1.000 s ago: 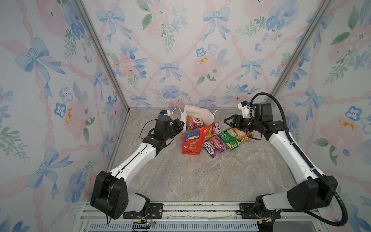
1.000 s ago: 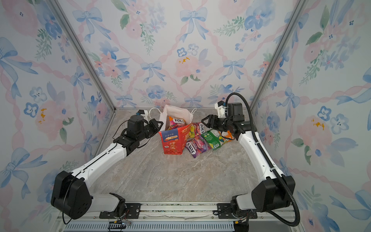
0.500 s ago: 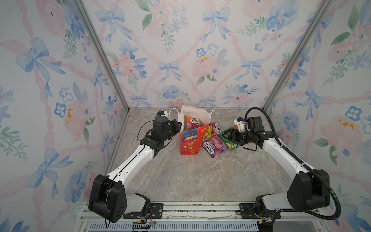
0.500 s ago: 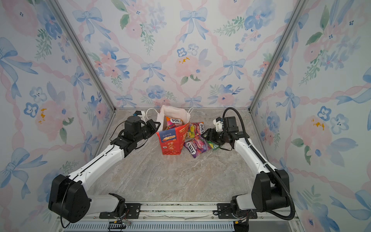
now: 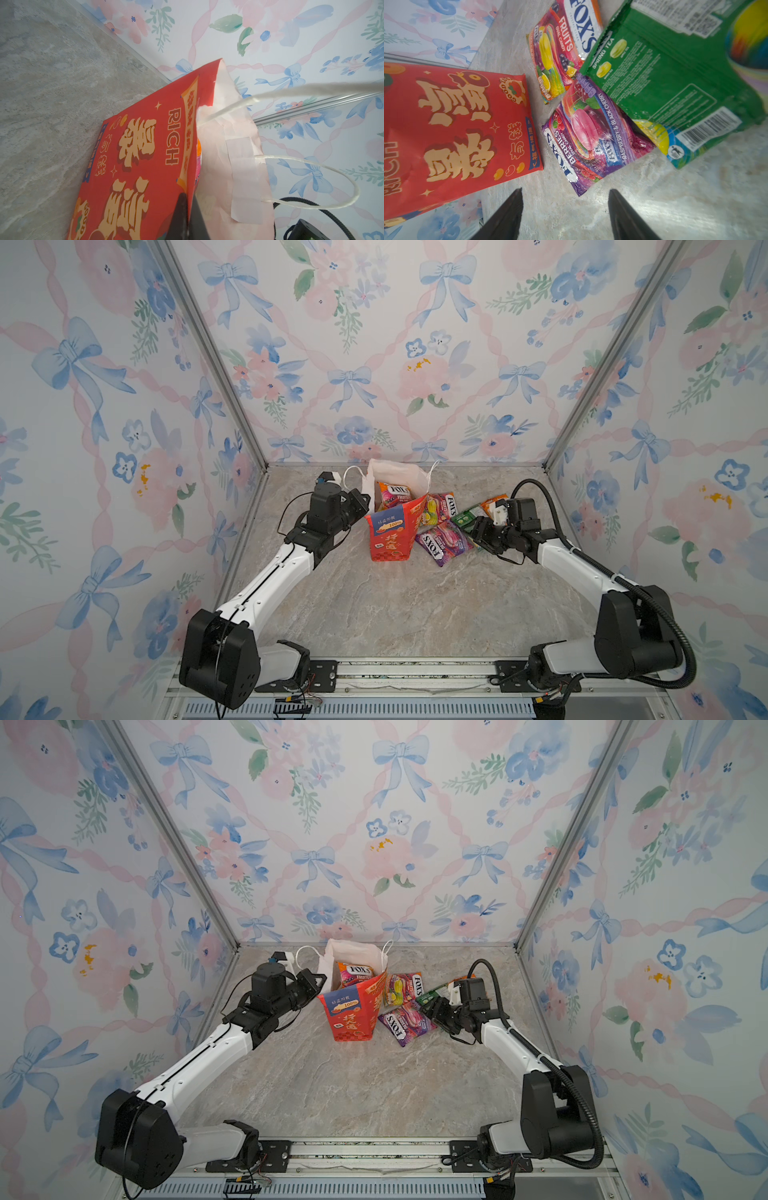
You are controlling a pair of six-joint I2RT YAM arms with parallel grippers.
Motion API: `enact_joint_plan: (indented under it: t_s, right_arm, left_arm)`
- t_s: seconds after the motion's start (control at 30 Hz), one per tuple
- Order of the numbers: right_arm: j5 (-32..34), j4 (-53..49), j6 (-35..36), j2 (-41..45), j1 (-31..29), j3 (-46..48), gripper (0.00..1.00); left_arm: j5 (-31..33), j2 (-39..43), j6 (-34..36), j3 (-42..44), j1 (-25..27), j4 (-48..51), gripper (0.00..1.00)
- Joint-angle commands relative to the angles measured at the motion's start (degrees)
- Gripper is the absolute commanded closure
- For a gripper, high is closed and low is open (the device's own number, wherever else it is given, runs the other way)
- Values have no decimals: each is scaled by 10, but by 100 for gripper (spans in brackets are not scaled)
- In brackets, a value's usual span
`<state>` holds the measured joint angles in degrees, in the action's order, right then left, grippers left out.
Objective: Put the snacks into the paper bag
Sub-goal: 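Move the open right gripper over the green Spring Tea packet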
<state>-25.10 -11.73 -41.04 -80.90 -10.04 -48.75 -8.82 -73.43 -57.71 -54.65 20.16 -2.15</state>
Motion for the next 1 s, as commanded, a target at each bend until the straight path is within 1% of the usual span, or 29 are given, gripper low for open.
enact_joint_plan:
  t_s: [0.0,0.1,0.17,0.2,0.27,0.3,0.43,0.57,0.7,0.8,0.9,0.97]
  right_arm:
    - [29,61,-54,5,6,29,32]
    - [38,83,-69,12,6,49,32]
    - [40,77,-50,17,8,47,32]
    - [47,53,-25,18,7,37,32]
    - [72,-26,39,17,6,-4,32]
    - [89,-71,84,15,4,-30,32]
    - [196,-224,212,-3,-24,-135,32]
    - [314,-311,297,-38,-72,-211,31]
    - [430,-338,352,-79,-125,-254,30]
    - [503,-357,377,-116,-152,-287,30]
    - [545,-367,398,-143,-161,-308,29]
    - [552,-367,410,-166,-161,-315,29]
  left_arm:
    - [4,16,1,4,-7,-9,100]
    - [2,13,0,5,-9,-9,100]
    - [1,12,-1,4,-8,-9,100]
    - [0,11,-1,4,-9,-9,100]
    - [-1,10,0,2,-8,-9,100]
    - [-2,9,1,2,-9,-9,100]
    - [-2,10,1,3,-10,-11,100]
    - [-3,11,-1,7,-11,-15,100]
    - [-5,10,-1,7,-13,-15,100]
    - [-7,9,0,4,-14,-15,100]
    - [-9,8,1,3,-15,-15,100]
    - [-10,8,1,3,-15,-15,100]
